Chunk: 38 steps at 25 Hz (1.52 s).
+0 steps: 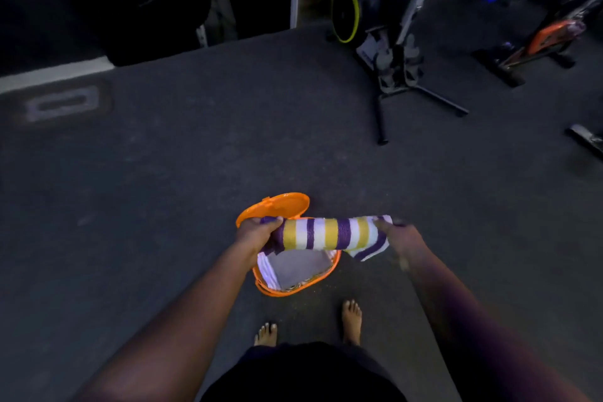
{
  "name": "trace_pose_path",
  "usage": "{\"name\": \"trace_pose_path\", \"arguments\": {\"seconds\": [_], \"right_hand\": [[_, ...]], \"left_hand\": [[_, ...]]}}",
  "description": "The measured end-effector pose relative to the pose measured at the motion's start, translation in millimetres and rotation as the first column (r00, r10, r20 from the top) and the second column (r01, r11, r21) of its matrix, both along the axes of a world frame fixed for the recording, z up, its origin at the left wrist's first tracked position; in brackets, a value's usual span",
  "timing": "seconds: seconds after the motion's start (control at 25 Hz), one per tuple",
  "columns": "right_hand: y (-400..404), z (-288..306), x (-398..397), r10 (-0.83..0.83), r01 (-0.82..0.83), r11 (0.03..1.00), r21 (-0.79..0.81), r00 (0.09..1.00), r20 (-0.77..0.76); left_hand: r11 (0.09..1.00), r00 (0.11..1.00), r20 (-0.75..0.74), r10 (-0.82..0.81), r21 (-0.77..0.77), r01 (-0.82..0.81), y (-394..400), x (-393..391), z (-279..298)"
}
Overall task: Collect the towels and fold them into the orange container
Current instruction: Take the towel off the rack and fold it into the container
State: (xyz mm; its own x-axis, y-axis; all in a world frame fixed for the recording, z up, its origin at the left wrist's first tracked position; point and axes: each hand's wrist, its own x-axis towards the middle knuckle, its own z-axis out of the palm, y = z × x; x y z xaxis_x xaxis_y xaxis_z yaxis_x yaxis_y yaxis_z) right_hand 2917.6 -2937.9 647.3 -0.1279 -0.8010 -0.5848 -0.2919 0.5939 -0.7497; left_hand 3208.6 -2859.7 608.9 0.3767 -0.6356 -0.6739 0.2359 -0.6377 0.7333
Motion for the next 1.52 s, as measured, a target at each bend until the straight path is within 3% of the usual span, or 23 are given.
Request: {"name": "trace_pose_path", "arguments": {"seconds": [0.28,0.44,0.6,0.72,0.88,1.0,1.08,1.24,1.4,1.52], "right_hand": [[-98.3,-106.0,19.8,0.340,-0.340,0.940,0.010,0.940,0.012],[-147.2,-190.3,33.5,0.509,-0.509,0.861,-0.013,0.861,-0.003],[-180.9,-271.7,53.1,0.522,-0.519,0.852,-0.074,0.852,0.033],[-187.0,-328.8,56.4,0.518,-0.511,0.853,-0.106,0.853,0.060],[-164.1,-437.8,37.4,0.544,-0.540,0.839,0.067,0.838,-0.051],[-145.8,-486.9,27.9,0.552,-0.512,0.819,0.257,0.827,-0.111],[-148.8,-516.7,27.7,0.586,-0.517,0.789,0.332,0.795,-0.157],[-179.6,-563.8,43.6,0.538,-0.427,0.817,0.388,0.807,-0.245],[-190.6,-577.4,63.8,0.473,-0.353,0.790,0.500,0.871,-0.133],[-189.4,-566.6,74.7,0.475,-0.385,0.838,0.387,0.863,-0.170]], "left_hand": [[0.963,0.950,0.208,0.231,0.091,-0.254,-8.5,-21.2,-92.4],[0.909,0.890,0.220,0.398,0.038,-0.416,-25.2,-23.9,-164.4],[0.827,0.816,0.130,0.563,-0.095,-0.555,-45.5,-17.7,-239.8],[0.837,0.825,0.141,0.547,-0.122,-0.534,-45.3,-16.3,-302.5],[0.891,0.886,0.187,0.425,0.088,-0.446,-17.8,-39.5,-427.0],[0.831,0.885,0.048,0.463,0.324,-0.452,-1.7,-57.9,-498.2],[0.817,0.889,-0.033,0.457,0.411,-0.405,-10.9,-62.7,-520.3],[0.822,0.891,-0.006,0.455,0.389,-0.417,-55.1,-46.3,-545.4],[0.733,0.824,-0.038,0.565,0.483,-0.480,-79.7,-39.5,-560.1],[0.711,0.800,-0.113,0.589,0.544,-0.446,-78.0,-35.4,-549.1]]}}
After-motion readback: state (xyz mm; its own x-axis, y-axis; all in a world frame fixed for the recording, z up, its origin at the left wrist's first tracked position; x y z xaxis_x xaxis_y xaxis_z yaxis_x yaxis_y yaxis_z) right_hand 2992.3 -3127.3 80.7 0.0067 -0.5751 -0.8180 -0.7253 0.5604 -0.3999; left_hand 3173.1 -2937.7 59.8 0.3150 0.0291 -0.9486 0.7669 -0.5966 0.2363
